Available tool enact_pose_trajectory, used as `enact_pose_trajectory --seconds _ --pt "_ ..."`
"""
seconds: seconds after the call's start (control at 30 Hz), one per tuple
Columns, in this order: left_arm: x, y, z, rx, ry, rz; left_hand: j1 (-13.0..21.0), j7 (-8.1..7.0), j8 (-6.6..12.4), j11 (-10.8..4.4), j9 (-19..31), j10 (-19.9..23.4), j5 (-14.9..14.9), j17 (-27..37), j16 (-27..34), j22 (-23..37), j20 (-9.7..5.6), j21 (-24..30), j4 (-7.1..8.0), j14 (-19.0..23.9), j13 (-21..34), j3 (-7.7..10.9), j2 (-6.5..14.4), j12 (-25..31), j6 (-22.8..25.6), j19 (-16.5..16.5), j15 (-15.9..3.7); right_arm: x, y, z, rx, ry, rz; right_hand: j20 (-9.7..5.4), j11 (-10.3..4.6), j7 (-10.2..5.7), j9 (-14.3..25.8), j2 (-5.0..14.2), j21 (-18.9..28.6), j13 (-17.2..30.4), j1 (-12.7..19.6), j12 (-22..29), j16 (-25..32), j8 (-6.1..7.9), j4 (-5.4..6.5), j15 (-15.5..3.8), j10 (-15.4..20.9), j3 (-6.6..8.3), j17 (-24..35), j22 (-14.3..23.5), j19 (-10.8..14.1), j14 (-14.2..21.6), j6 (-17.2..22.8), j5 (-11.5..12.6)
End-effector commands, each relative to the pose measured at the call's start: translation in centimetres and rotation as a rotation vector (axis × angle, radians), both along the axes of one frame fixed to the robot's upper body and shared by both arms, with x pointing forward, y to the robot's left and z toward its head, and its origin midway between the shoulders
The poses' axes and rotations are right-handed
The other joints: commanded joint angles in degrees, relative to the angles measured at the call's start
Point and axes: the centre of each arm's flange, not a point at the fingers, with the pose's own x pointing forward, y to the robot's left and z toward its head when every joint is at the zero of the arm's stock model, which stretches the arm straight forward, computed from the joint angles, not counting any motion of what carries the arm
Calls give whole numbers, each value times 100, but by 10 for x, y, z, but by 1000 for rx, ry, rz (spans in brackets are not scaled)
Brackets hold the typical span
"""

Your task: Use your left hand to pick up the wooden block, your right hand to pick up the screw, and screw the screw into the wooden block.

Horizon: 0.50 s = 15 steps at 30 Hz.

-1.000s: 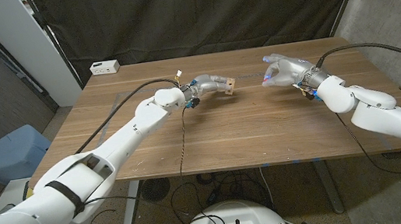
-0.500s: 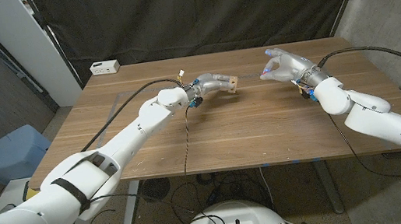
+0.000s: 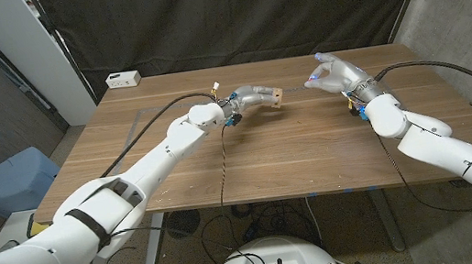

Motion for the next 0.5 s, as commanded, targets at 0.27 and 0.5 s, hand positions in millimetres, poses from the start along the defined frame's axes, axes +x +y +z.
enact_pose_trajectory --seconds 0.27,0.5 --pt "1 -9 -1 -20 5 -16 -6 44 19 -2 21 32 49 17 21 13 0 38 27 68 29 -15 57 -20 66 -18 -220 0 18 -8 235 -20 31 31 54 38 40 62 -14 20 -23 -15 7 51 9 69 42 -44 32 15 8 11 -5 11" --pt "1 -14 -1 -28 2 -24 -5 42 17 -2 21 32 50 17 22 13 4 38 27 68 31 -15 63 -21 64 -17 -221 1 25 -7 272 -34 40 44 72 33 49 67 -15 21 -30 -20 7 58 12 95 44 -52 32 15 5 12 -29 2"
